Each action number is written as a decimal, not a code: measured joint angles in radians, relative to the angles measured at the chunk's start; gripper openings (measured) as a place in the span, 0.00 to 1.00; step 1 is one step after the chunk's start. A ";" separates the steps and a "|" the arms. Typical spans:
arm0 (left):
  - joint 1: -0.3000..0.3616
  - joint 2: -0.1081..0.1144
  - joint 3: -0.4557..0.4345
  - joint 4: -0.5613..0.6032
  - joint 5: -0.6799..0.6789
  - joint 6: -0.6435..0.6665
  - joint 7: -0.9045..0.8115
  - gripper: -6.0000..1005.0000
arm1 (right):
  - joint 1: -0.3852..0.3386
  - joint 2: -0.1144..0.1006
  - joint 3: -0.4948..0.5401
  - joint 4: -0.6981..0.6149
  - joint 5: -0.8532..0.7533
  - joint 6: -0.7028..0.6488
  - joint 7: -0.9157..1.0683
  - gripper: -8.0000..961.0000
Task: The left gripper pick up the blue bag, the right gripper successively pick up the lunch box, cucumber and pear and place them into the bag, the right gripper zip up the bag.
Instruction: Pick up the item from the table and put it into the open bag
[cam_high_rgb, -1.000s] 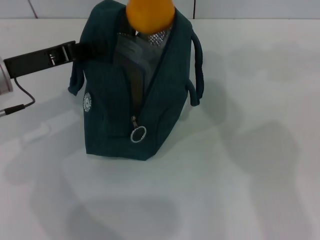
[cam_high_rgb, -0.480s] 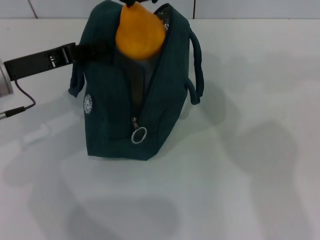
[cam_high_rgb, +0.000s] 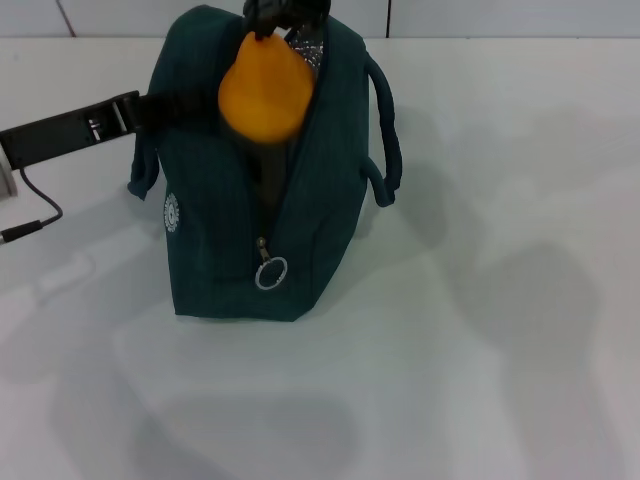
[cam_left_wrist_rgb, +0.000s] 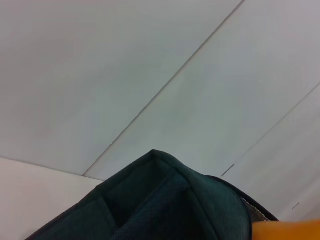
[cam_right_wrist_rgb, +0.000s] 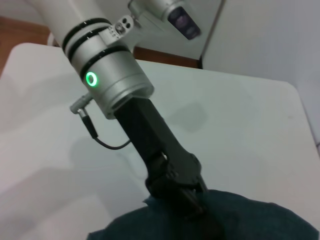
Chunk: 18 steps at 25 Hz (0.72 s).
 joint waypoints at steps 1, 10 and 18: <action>0.000 0.000 0.000 0.000 0.000 0.000 0.000 0.04 | 0.000 0.000 0.000 0.002 0.007 -0.001 0.000 0.13; -0.001 -0.002 -0.001 0.000 -0.001 -0.001 0.003 0.04 | -0.028 -0.002 0.023 -0.003 0.019 0.018 0.016 0.14; -0.005 -0.001 0.000 0.000 -0.002 0.000 0.003 0.04 | -0.072 -0.002 0.009 -0.051 0.010 0.020 0.016 0.19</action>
